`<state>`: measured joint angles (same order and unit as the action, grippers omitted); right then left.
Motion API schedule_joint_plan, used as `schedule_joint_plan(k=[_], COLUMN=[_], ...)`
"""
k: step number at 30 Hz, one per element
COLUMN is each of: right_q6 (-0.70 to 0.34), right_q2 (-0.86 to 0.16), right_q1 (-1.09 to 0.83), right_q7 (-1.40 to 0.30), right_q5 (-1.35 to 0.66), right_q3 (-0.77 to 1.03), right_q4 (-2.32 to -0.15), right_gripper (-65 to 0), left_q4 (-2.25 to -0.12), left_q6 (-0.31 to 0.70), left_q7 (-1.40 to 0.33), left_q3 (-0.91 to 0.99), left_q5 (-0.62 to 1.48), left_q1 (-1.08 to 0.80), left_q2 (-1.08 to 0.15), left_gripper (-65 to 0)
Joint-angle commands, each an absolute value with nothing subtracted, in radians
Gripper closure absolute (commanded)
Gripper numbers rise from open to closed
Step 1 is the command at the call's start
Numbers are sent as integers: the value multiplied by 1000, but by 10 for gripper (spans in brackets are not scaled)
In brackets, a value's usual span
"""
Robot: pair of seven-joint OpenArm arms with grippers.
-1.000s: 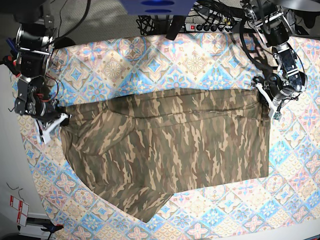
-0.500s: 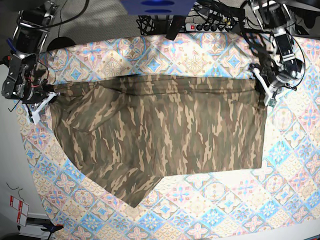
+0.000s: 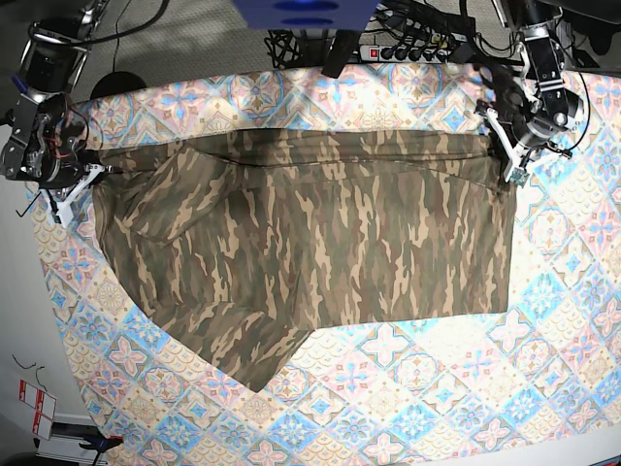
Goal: Fold the T-shirt properly
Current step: 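Drag the folded shirt back toward the robot with both grippers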
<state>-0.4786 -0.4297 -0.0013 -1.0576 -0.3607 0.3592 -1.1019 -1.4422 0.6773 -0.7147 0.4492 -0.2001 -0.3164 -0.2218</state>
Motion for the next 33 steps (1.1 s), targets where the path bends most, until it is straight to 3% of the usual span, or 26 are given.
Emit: schedule_joint_plan(k=[1,13,26,28,33], right_q6=[-450,-450,-450,-450,-450], right_q2=[-472,-475,-469,-469,-469], right_q1=[-10,-117,-108,-90,-87], right_q7=[-1059,-1099,-1096,-1102,-1102], right_q5=[-302,-302,-300,-300,-302], right_q3=[400,466,460,458,458], right_q4=[-1116,-1222,-1218,-1218,-1227], right_gripper=[-49,-49,-56,-82,-242], left_q4=[-1414,-1601,-1449,-1449,-1449], left_q6=[698,698,698,698,698], left_q7=[-935,-941,-943,-944,-944], left_q3=[453,455,461,461,461], left_q5=[-325,-321,-364,-394,-433], left_q1=[-372,-501,-354,-346,-346], left_q2=[-225,-211,-214,-209,-209], left_gripper=[-19,-19,-20,-20,-20])
